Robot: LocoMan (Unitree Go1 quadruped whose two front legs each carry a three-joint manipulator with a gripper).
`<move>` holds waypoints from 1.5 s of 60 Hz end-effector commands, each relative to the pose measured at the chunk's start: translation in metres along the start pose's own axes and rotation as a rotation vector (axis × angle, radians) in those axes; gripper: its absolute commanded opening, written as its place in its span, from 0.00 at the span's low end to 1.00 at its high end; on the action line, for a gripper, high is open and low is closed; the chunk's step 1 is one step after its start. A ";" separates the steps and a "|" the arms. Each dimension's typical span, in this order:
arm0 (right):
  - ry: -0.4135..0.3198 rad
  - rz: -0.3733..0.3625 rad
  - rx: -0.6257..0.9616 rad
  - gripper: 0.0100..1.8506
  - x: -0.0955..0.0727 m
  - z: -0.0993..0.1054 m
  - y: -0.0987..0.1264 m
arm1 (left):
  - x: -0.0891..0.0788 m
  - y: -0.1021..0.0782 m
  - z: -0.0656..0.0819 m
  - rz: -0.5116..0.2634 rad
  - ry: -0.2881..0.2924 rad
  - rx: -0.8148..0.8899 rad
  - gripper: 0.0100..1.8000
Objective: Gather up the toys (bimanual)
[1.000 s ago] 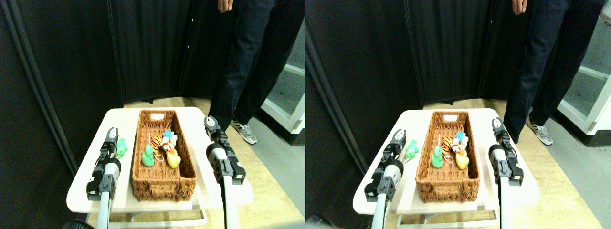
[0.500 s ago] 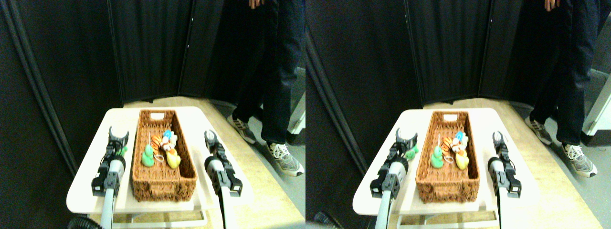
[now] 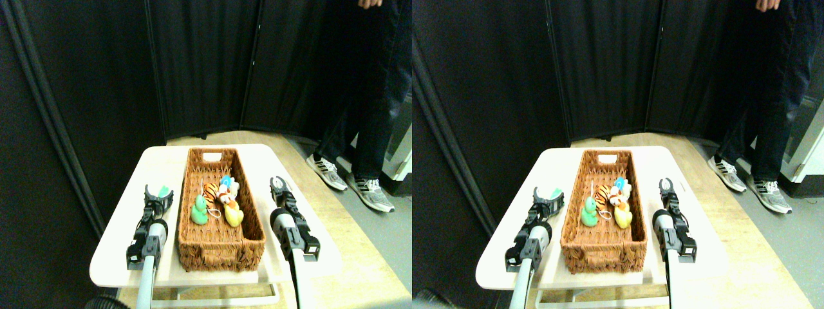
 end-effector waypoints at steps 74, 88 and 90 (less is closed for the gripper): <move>0.002 0.031 0.015 0.00 0.010 -0.002 0.007 | 0.011 -0.017 0.011 -0.071 -0.032 0.062 0.00; -0.008 0.045 0.014 0.00 0.012 0.000 0.001 | -0.007 -0.061 0.007 -0.089 0.016 0.044 0.00; -0.009 0.045 0.016 0.00 0.013 0.000 0.000 | -0.008 -0.063 0.006 -0.092 0.024 0.047 0.00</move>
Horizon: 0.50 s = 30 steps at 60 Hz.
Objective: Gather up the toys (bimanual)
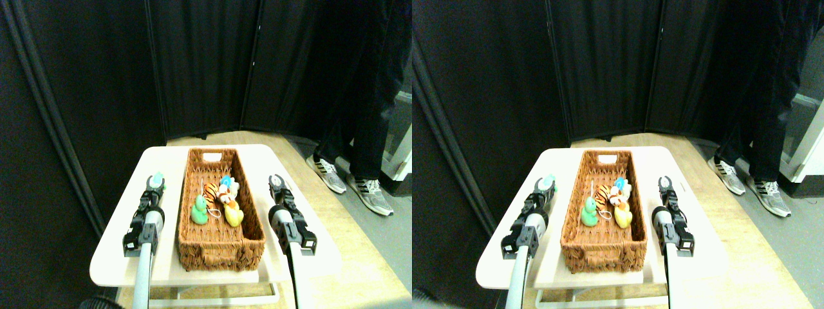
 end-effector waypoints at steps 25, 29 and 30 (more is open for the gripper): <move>-0.017 0.044 0.038 0.00 0.003 0.003 -0.002 | -0.015 -0.099 -0.046 -0.119 0.208 -0.069 0.00; -0.027 0.028 0.051 0.00 0.002 0.003 -0.001 | -0.016 -0.105 -0.055 -0.103 0.219 -0.082 0.00; -0.031 0.022 0.055 0.00 0.001 0.002 -0.001 | -0.016 -0.106 -0.058 -0.102 0.225 -0.081 0.00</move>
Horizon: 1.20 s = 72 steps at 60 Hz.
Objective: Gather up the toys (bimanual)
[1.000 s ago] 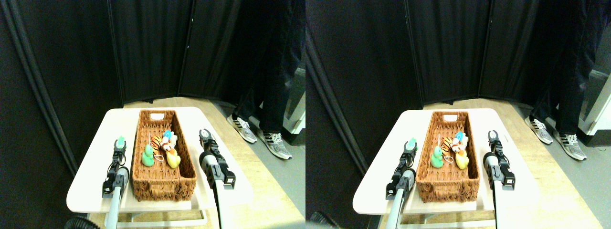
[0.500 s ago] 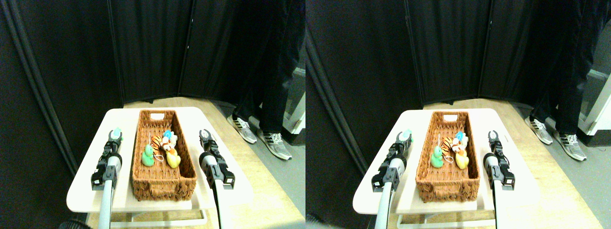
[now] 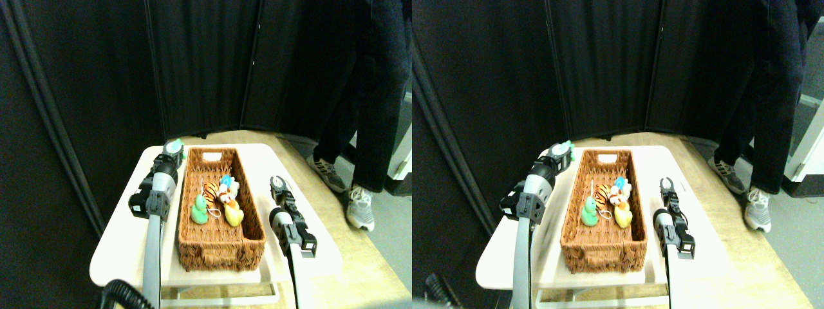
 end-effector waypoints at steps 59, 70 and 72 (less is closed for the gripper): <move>-0.002 0.041 -0.033 0.00 -0.010 0.002 0.008 | 0.007 0.034 -0.037 0.118 0.033 -0.096 0.64; -0.005 0.042 -0.034 0.00 -0.012 0.002 0.008 | 0.006 0.033 -0.036 0.105 0.051 -0.072 0.72; -0.006 0.050 -0.034 0.00 -0.012 0.003 0.008 | 0.005 0.033 -0.035 0.102 0.052 -0.060 0.72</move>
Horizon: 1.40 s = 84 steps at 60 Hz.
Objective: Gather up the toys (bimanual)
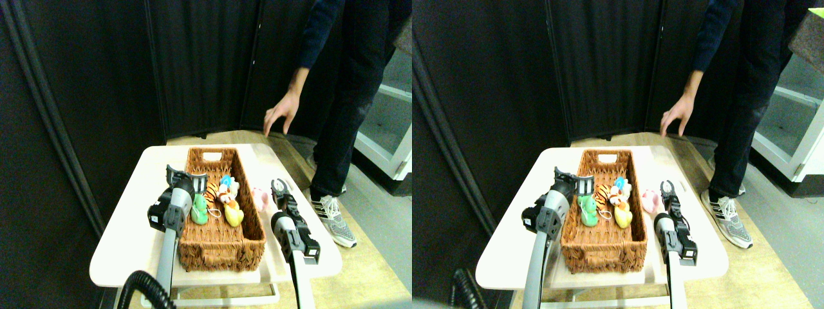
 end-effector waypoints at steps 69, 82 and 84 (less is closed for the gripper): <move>0.148 0.076 0.125 0.00 -0.004 -0.014 0.036 | -0.036 0.046 0.096 -0.203 -0.358 0.091 0.00; 0.186 -0.020 0.152 0.07 0.009 -0.019 0.020 | -0.032 0.049 0.096 -0.197 -0.337 0.086 0.00; 0.187 -0.031 0.162 0.08 0.009 -0.019 0.020 | -0.032 0.049 0.096 -0.196 -0.341 0.082 0.00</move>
